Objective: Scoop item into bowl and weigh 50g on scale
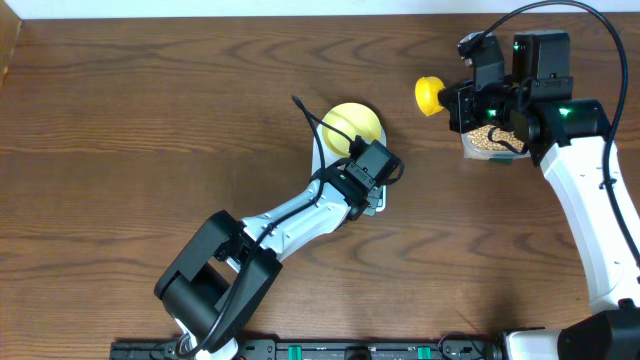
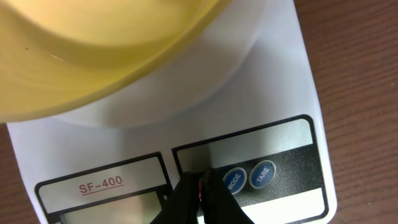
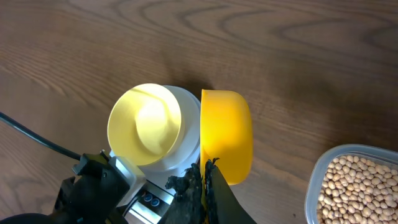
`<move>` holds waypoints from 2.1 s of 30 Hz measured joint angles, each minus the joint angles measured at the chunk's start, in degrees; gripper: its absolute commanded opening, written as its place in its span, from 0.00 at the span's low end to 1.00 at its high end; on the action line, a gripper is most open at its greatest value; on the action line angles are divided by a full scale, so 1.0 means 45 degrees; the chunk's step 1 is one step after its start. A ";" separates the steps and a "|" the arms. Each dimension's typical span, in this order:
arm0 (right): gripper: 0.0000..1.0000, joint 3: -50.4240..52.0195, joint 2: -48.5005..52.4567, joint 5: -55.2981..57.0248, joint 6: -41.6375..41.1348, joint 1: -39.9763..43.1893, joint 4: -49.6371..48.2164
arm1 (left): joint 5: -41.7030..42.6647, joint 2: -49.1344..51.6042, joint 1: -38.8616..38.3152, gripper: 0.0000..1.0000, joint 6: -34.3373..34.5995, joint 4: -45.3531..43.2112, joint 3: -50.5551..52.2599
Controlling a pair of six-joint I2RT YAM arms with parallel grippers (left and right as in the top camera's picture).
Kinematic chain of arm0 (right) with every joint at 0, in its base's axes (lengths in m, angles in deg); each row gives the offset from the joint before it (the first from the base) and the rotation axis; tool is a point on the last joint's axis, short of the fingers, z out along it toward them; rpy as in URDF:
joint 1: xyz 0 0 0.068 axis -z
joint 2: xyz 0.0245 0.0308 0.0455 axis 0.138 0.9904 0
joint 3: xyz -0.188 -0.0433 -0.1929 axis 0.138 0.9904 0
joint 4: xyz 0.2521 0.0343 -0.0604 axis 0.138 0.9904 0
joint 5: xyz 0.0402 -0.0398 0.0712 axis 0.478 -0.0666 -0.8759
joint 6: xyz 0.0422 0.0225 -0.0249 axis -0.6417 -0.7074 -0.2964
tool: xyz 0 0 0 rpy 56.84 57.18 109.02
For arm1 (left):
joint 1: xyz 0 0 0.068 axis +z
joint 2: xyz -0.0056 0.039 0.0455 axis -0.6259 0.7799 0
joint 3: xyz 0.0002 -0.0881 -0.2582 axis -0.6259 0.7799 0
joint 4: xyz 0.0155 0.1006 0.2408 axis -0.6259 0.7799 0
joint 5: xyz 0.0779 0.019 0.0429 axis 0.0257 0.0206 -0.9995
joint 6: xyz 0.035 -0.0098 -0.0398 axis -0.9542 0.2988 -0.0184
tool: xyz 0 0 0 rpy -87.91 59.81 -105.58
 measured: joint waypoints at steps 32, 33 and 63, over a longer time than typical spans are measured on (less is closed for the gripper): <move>0.01 0.0000 0.0000 0.0000 0.0039 0.0024 0.0199 | 0.0495 0.0087 0.0272 0.08 0.0495 0.0058 0.0000; 0.01 0.0000 0.0000 0.0000 0.0039 0.0024 0.0194 | 0.0510 0.0092 0.0272 0.08 0.0529 0.0058 0.0000; 0.01 0.0000 0.0000 0.0044 0.0049 0.0262 0.0204 | 0.0554 0.0204 0.0233 0.08 0.0627 0.0155 -0.0063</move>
